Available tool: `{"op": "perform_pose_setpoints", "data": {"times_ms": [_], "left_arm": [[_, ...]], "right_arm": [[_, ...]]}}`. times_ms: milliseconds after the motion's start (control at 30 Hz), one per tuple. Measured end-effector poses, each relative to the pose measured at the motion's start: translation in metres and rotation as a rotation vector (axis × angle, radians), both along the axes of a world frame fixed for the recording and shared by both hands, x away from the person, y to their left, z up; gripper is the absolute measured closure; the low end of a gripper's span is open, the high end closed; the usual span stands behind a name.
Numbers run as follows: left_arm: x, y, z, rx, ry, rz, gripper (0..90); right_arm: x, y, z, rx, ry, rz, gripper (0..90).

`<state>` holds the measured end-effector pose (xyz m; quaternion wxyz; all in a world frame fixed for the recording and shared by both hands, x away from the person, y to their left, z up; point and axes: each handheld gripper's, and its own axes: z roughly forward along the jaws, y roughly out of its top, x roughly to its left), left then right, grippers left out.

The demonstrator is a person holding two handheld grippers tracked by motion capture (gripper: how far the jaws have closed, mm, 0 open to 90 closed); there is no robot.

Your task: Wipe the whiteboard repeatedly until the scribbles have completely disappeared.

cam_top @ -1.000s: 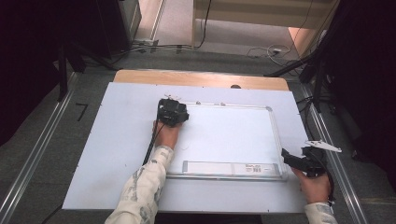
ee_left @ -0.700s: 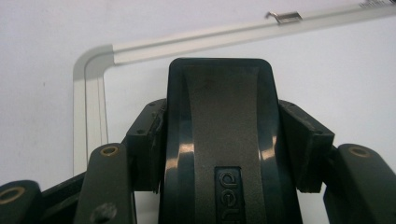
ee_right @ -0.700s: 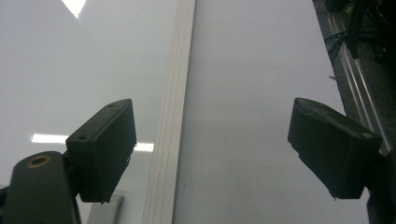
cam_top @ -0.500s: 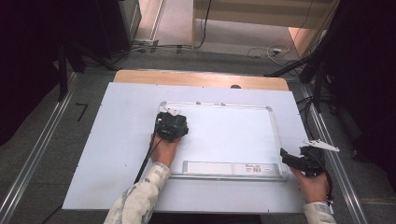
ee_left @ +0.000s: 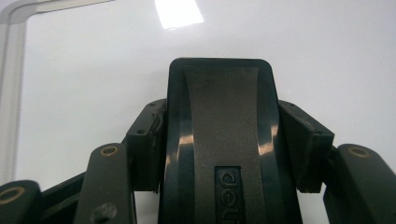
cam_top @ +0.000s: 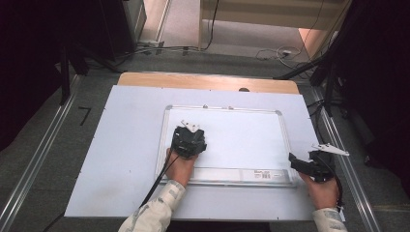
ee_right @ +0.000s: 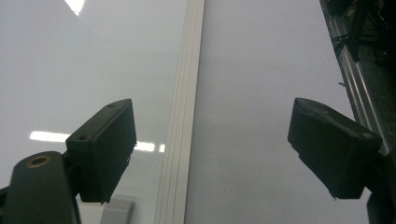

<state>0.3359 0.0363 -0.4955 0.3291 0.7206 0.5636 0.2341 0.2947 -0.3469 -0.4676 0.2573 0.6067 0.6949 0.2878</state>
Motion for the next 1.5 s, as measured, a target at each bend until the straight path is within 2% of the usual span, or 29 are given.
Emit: {"op": "perform_pose_setpoints", "data": {"times_ms": [300,367,533,767,933,1033,1300,1500], "left_arm": [[0.007,-0.018,0.001,0.007,0.005,-0.056,41.5],[0.012,-0.018,0.001,0.008,0.004,-0.072,41.5],[0.025,-0.009,0.001,0.002,0.002,-0.071,41.5],[0.053,0.024,0.002,-0.006,0.001,0.021,41.4],[0.071,0.045,0.002,-0.005,0.003,0.061,41.4],[0.08,0.053,0.003,-0.002,0.003,0.067,41.4],[0.096,0.061,0.003,0.0,0.006,0.116,41.4],[0.091,0.059,0.003,0.003,0.008,0.117,41.4]], "right_arm": [[0.002,0.001,0.0,0.0,0.002,0.005,14.0],[0.001,0.001,0.0,0.0,0.002,0.006,14.1],[-0.001,-0.001,0.0,0.007,0.002,0.003,14.1],[-0.004,-0.006,0.0,0.013,-0.002,-0.007,14.0],[-0.004,-0.007,-0.001,0.012,0.001,-0.012,14.1],[-0.004,-0.007,-0.001,0.011,0.001,-0.01,14.1],[-0.004,-0.007,-0.001,0.013,0.003,-0.011,14.0],[-0.003,-0.007,-0.001,0.015,0.003,-0.011,14.1]]}}
